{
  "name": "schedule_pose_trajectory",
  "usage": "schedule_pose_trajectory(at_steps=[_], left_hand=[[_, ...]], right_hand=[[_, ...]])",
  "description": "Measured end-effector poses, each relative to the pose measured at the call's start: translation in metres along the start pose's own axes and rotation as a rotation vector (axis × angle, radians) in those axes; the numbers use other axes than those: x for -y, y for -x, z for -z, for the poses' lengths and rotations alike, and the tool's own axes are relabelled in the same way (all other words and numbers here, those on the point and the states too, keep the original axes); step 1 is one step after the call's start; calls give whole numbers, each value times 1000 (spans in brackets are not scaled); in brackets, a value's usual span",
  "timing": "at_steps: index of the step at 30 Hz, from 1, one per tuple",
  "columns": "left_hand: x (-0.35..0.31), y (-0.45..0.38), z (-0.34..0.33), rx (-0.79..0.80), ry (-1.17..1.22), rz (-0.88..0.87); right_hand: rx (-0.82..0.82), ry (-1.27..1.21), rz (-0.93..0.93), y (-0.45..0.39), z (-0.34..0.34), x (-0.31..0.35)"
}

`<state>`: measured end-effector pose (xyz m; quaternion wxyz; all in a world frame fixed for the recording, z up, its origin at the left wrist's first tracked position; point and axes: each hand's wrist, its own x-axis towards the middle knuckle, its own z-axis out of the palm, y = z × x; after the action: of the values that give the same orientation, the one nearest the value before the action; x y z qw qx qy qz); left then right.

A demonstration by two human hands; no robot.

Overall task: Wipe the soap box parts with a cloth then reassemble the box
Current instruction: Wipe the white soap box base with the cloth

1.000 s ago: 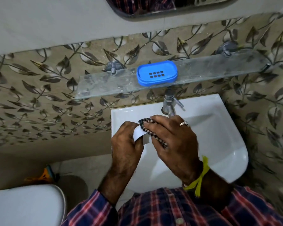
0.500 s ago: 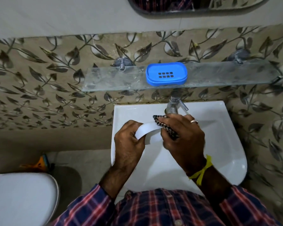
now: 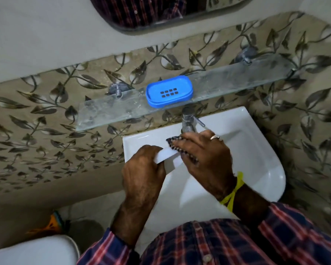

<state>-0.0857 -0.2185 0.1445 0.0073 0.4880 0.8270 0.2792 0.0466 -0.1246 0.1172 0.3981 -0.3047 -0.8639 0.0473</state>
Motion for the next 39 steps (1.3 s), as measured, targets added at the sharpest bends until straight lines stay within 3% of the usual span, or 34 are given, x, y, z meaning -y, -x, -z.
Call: schedule_pose_trajectory(at_steps=[3,5,7,10,12,16,19,23,26,28,31,33,36,39], left_hand=[[2,3,-6,21,14,0],[3,1,-9,14,23,-11],[7,2,-8,-50,33,-58],[14,8,-5,-180,68,-120],[14,11,-6,-153,98,-77],[4,5,-9,94,-18,149],[-3,-4,-8,41,-52,180],[0,-6,-3,-68,56,82],[4,-2,-9,-31,80,77],[6,-2,-11,-32,109,95],[11,-1,-10,-127,222,81],[13,1,-8,-191,261,72],[12,1,-10,-147,345,120],[11,-9,-12,-25,329,145]], right_hand=[[-17,-31,-123,2,-2,0],[-31,-63,-31,5,-5,11],[-29,-100,43,6,-5,16],[-35,-131,-92,-1,-2,8],[-16,-129,-168,-4,-2,3],[4,-86,-23,-9,-7,9],[1,-110,23,-13,-10,20],[-27,-145,-69,-12,-8,10],[3,-159,-164,-8,-9,6],[-18,-158,-123,-6,-11,15],[-59,-207,-62,-6,-13,19],[-61,-225,-129,-7,-14,15],[-31,-211,-215,-12,-15,14],[-12,-159,-139,-22,-16,18]])
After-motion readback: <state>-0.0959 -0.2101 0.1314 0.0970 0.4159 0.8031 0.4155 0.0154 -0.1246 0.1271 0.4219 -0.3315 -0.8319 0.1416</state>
